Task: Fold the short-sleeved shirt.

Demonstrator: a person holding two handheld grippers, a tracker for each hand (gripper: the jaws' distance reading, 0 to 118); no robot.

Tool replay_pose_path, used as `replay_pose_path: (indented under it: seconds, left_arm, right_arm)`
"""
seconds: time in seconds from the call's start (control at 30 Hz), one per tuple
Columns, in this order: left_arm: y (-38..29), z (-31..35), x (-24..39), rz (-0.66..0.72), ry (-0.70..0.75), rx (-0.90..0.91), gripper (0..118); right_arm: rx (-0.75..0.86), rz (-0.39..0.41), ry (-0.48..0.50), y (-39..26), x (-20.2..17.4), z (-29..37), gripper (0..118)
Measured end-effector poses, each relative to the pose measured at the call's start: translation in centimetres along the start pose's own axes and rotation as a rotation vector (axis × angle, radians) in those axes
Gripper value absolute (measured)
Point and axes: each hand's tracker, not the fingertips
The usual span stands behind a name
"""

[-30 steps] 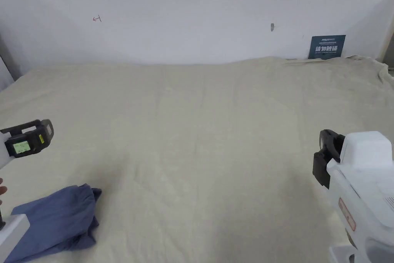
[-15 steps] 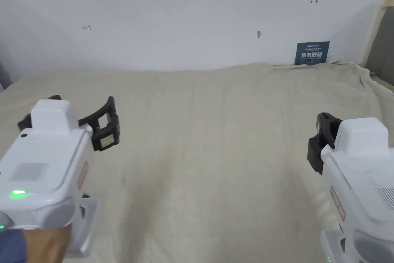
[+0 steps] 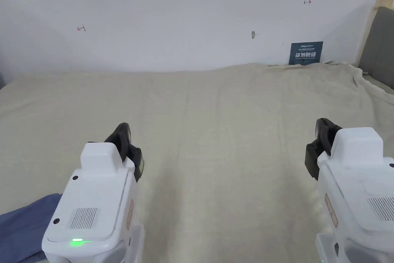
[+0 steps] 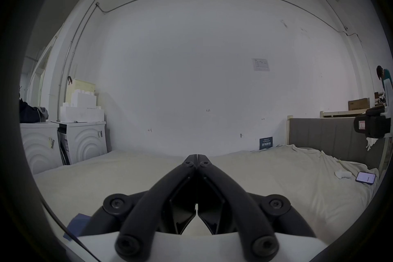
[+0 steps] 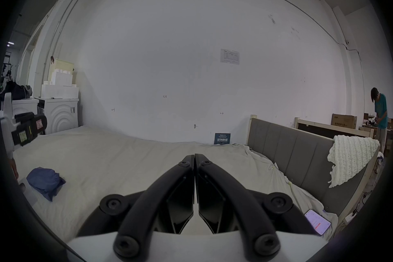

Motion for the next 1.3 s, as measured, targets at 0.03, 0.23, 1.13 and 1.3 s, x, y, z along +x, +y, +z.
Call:
replay_pose_path:
  seconds: [0.03, 0.23, 1.13, 1.3]
  left_arm:
    - [-0.2, -0.1, 0.1, 0.0, -0.002, -0.008, 0]
    - [-0.6, -0.2, 0.9, -0.027, -0.026, -0.02, 0]
    - [-0.5, -0.3, 1.1, -0.035, -0.04, -0.029, 0]
    - [-0.6, -0.3, 1.1, -0.033, -0.041, -0.031, 0]
  right_arm:
    - [0.0, 0.0, 0.0, 0.0, 0.0, 0.0, 0]
    - [-0.002, 0.002, 0.0, 0.0, -0.3, 0.1, 0]
    - [-0.01, -0.001, 0.003, -0.1, -0.3, 0.4, 0]
    - [-0.01, 0.0, 0.003, -0.1, -0.2, 0.5, 0]
